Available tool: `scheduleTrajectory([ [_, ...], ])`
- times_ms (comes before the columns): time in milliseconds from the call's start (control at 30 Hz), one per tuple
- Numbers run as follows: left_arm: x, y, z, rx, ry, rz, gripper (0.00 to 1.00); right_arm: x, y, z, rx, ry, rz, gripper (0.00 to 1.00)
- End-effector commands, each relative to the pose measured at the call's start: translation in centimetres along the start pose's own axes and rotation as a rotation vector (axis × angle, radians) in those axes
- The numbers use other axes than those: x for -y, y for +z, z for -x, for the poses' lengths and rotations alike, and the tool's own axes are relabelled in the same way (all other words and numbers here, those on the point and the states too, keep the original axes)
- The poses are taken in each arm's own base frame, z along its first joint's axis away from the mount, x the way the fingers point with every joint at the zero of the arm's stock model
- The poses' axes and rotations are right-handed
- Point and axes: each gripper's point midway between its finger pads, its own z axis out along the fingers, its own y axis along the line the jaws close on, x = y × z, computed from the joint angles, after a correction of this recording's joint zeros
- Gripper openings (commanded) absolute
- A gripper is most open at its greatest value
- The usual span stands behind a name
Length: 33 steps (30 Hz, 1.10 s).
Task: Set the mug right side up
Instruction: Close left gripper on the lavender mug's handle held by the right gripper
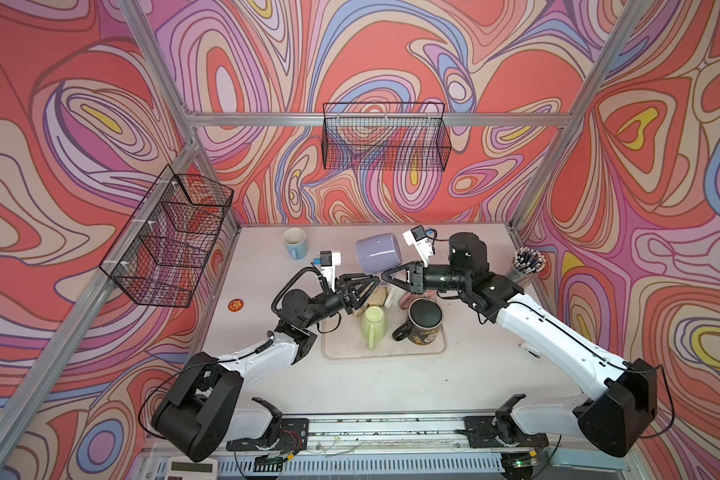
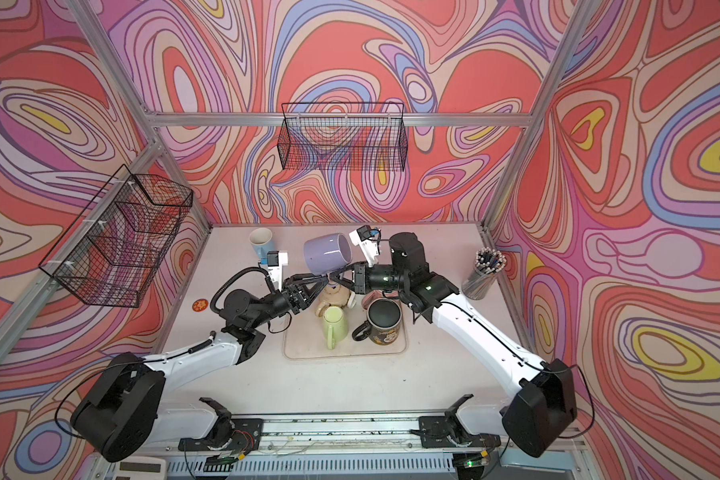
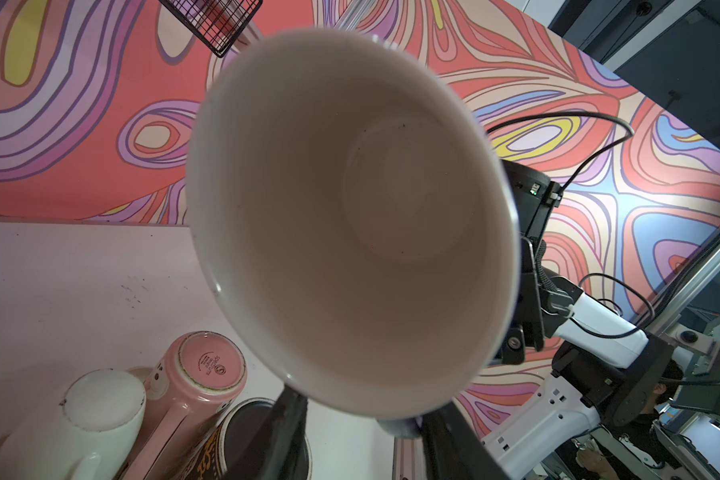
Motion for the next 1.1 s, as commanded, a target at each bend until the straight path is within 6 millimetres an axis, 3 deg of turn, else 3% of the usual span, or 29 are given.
scheduleTrajectory([
  [0,2.0,0.4,1.2,0.034,0.032,-0.089,0.41,-2.4,-0.5,1.4,0.049,-0.08,0.086,0.0],
  [233,1.7,1.0,1.4,0.023,-0.001,-0.086,0.34,-1.5,0.3,0.8,0.028,-0.063,0.091,0.0],
  [400,1.4,1.6,1.0,-0.003,-0.029,-0.092,0.33,-0.1,1.1,0.1,0.002,-0.047,0.072,0.0],
  [733,1.1,1.9,0.5,-0.016,-0.049,-0.108,0.29,0.8,2.0,-0.5,-0.024,-0.022,0.088,0.0],
  [800,1.2,2.0,0.6,-0.016,-0.046,-0.115,0.24,1.1,2.3,-0.8,-0.035,-0.012,0.092,0.0],
  [933,1.0,2.0,0.5,-0.019,-0.054,-0.11,0.0,2.0,2.7,-1.4,-0.043,0.003,0.083,0.0],
  [1067,0.6,1.8,0.1,-0.022,-0.063,-0.096,0.0,2.5,3.0,-1.7,-0.048,0.01,0.075,0.0],
])
